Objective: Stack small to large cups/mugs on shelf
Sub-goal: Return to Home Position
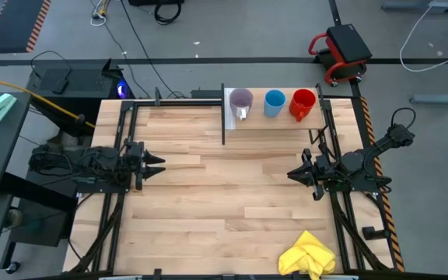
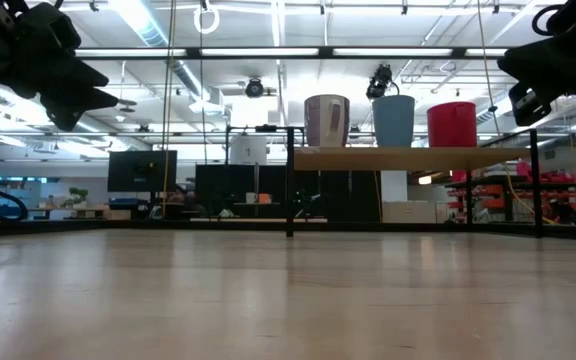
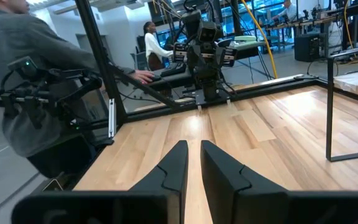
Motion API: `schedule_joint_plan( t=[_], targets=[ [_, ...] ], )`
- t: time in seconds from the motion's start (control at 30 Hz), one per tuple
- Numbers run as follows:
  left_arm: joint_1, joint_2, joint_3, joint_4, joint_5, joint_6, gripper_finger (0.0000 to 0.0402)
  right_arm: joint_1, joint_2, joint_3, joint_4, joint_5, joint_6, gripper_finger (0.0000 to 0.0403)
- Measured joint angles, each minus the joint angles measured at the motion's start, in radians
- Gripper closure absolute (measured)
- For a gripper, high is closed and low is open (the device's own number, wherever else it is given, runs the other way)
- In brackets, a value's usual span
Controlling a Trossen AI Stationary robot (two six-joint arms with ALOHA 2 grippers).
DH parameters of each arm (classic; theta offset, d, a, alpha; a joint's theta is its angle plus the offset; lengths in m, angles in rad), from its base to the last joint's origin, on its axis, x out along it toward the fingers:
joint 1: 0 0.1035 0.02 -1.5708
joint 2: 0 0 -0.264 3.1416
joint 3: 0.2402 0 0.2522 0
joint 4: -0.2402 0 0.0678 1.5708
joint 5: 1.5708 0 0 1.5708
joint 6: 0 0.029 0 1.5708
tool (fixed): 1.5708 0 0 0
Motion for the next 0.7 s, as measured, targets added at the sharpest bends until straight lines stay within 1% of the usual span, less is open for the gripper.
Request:
schedule_joint_plan(
  t=[0.7],
  targets=[
    [0.000, 0.000, 0.000, 0.000, 0.000, 0.000, 0.0229, 0.000, 0.000, 0.000, 0.000, 0.000, 0.000, 0.0353]
  ],
)
